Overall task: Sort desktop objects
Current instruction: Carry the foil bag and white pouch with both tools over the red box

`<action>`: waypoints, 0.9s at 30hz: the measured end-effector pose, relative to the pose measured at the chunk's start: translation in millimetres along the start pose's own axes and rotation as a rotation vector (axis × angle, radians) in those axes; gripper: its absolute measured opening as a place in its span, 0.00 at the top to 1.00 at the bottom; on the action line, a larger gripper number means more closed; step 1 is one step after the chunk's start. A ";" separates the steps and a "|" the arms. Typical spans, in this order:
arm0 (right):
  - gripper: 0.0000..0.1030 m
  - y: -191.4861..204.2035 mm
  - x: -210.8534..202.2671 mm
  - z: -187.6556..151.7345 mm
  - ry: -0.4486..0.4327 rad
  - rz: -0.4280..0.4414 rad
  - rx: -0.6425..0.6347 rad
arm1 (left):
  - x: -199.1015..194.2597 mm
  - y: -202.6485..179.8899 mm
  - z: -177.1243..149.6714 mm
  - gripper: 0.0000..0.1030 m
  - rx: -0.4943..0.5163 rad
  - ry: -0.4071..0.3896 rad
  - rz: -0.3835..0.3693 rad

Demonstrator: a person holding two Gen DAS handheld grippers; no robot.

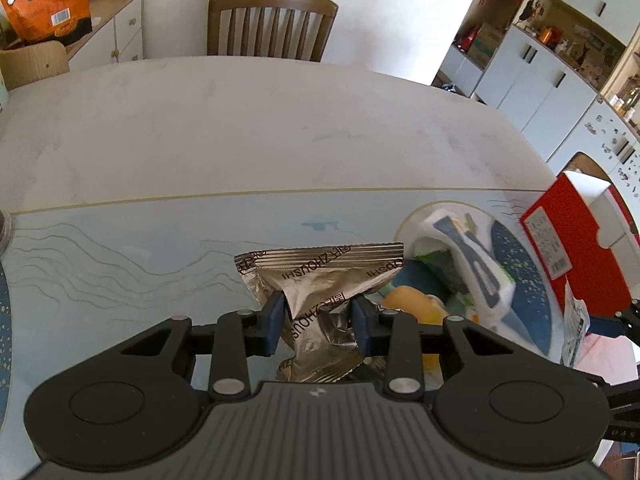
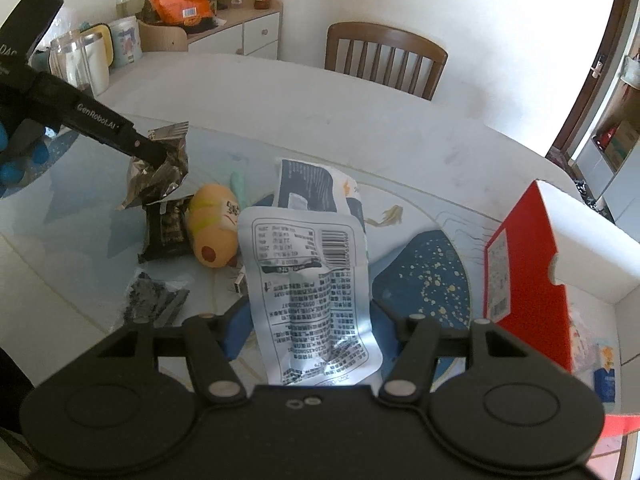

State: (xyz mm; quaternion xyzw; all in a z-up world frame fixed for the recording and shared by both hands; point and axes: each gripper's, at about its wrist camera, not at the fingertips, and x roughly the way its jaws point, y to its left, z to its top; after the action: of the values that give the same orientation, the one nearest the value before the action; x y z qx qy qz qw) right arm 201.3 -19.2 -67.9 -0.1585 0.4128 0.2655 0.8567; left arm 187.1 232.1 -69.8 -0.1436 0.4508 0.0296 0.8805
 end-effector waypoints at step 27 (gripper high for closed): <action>0.40 -31.3 -73.5 -8.3 -0.088 -0.038 0.070 | -63.7 -91.0 -3.6 0.67 0.154 -0.075 -0.117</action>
State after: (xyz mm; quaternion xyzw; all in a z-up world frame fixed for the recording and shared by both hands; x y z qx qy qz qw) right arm 176.3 -72.4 -13.1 -0.1243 0.3809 0.2413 0.8839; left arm 163.1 149.0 -0.1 -0.1005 0.4093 -0.0514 0.9054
